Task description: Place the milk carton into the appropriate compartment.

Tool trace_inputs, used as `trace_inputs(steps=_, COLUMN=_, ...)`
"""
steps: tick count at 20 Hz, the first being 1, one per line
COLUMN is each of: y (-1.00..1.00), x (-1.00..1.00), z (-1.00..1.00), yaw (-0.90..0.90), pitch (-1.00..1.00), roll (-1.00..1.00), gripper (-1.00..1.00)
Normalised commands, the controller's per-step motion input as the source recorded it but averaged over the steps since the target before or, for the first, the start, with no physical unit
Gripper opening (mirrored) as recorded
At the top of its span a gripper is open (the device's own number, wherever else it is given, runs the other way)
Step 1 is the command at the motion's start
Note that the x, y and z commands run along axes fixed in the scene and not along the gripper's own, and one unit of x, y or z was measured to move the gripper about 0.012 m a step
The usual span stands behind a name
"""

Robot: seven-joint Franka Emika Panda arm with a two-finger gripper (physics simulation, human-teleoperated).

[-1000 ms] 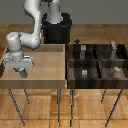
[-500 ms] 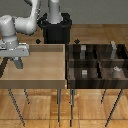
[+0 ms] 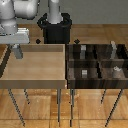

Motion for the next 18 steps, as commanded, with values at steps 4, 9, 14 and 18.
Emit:
trace_inputs(steps=4, y=1.00, x=0.00, z=0.00, yaw=0.00, pitch=0.00, roll=0.00, gripper=-1.00)
trace_inputs(steps=9, y=1.00, x=0.00, z=0.00, yaw=0.00, pitch=0.00, roll=0.00, gripper=-1.00)
trace_inputs(steps=14, y=1.00, x=0.00, z=0.00, yaw=0.00, pitch=0.00, roll=0.00, gripper=-1.00)
trace_inputs(steps=18, y=1.00, x=0.00, z=0.00, yaw=0.00, pitch=0.00, roll=0.00, gripper=-1.00)
